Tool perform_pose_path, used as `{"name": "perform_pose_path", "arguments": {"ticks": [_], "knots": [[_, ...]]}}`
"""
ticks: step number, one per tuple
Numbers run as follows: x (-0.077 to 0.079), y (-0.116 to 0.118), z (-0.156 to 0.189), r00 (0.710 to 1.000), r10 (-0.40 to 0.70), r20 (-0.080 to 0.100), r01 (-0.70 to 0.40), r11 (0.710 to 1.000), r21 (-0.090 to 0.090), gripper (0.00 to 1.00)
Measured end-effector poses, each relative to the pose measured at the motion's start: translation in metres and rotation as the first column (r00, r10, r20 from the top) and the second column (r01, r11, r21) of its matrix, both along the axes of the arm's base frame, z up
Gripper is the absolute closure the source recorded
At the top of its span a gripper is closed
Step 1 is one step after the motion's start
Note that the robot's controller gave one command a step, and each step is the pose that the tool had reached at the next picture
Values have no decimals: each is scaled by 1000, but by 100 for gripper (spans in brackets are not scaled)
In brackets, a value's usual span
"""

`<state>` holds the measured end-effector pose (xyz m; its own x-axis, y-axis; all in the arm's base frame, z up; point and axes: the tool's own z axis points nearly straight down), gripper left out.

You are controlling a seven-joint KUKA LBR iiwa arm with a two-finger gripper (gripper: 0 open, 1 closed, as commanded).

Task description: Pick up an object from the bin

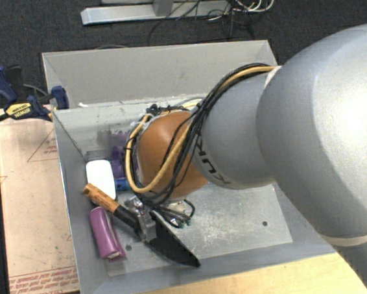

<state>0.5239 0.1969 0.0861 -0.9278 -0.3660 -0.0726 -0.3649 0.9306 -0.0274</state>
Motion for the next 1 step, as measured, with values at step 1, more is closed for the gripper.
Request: {"name": "perform_pose_path", "arguments": {"ticks": [1], "knots": [[3,6,7,1000,4,-5,-4,1000,-5,100]]}}
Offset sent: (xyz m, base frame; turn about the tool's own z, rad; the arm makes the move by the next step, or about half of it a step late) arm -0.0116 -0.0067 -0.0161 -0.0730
